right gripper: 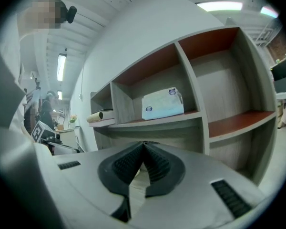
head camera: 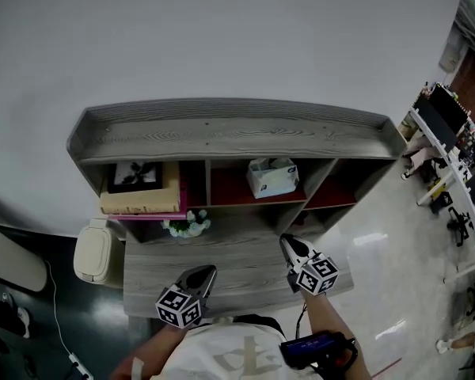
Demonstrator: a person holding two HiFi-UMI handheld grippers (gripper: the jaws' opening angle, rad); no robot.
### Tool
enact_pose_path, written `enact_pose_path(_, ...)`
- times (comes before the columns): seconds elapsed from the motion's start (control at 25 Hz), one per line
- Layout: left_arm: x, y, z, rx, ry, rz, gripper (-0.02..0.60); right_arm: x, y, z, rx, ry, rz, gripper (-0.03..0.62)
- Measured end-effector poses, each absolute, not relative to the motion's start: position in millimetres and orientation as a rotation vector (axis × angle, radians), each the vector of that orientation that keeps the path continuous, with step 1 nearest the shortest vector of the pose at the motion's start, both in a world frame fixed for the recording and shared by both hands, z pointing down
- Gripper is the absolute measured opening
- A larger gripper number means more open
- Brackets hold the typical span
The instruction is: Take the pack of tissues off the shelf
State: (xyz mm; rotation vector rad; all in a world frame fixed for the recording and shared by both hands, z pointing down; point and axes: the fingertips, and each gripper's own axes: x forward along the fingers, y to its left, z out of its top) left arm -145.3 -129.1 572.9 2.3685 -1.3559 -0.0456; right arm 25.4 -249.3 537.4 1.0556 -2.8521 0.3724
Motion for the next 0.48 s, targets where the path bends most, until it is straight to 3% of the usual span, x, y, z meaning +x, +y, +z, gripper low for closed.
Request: enact_pose_path(0.48,-153,-138,574,2.345,-1.362,-0.05,0.011,20,-307,476,1.254,-2.885,0.238,0.031)
